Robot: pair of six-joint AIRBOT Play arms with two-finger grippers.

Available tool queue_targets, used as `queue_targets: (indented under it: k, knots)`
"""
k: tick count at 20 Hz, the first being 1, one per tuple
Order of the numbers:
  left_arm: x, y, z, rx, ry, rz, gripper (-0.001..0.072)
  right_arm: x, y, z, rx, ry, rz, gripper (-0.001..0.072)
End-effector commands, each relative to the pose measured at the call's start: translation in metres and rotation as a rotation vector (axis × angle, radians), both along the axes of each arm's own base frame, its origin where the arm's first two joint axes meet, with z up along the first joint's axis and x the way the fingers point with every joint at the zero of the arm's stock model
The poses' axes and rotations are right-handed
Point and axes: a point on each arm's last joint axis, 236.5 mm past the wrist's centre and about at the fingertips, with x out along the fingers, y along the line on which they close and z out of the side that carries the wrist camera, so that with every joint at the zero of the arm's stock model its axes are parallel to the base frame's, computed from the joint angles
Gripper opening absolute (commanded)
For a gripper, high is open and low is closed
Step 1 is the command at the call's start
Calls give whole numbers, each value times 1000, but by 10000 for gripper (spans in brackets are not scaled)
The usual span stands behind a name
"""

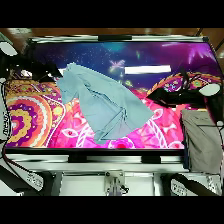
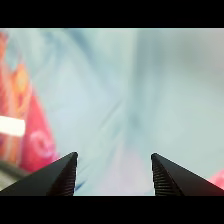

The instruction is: Fold the shirts.

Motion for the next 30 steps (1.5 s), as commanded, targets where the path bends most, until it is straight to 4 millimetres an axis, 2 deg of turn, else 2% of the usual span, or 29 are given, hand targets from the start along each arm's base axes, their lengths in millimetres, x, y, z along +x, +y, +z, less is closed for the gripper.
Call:
queue_targets:
  k: [1,2,6,9,11,13,15,18,26,27,28,29,30]
  knots:
    - [-60,-27,-29,12,201,-122,641,37,-63,-19,-121,34,-19,583]
    - [-71,-35,-39,10,226,-131,720,45,-59,-30,-112,63,15,582]
    - [-111,-59,-71,-24,263,-97,720,78,-39,-72,-116,122,124,583]
    - [-122,-88,-91,-152,260,-34,720,79,-13,-98,-106,172,263,583]
    - [-132,-101,-111,-157,281,-28,720,76,3,-110,-98,202,342,585]
    - [-132,-107,-129,-137,251,-16,720,75,13,-119,-95,217,387,585]
    - [-129,-111,-137,-125,222,0,720,73,19,-126,-100,233,416,585]
    - [-124,-111,-143,-120,195,22,720,71,16,-140,-126,257,422,585]
    - [-121,-115,-159,-111,196,30,717,61,34,-155,-88,335,415,585]
    - [-121,-116,-160,-109,198,27,698,60,36,-155,-87,336,420,585]
    - [-123,-119,-163,-108,205,22,598,60,37,-155,-87,339,418,584]
    - [-125,-122,-167,-110,220,24,517,59,39,-155,-84,344,417,535]
    - [-125,-125,-171,-114,233,43,468,59,40,-155,-85,346,417,411]
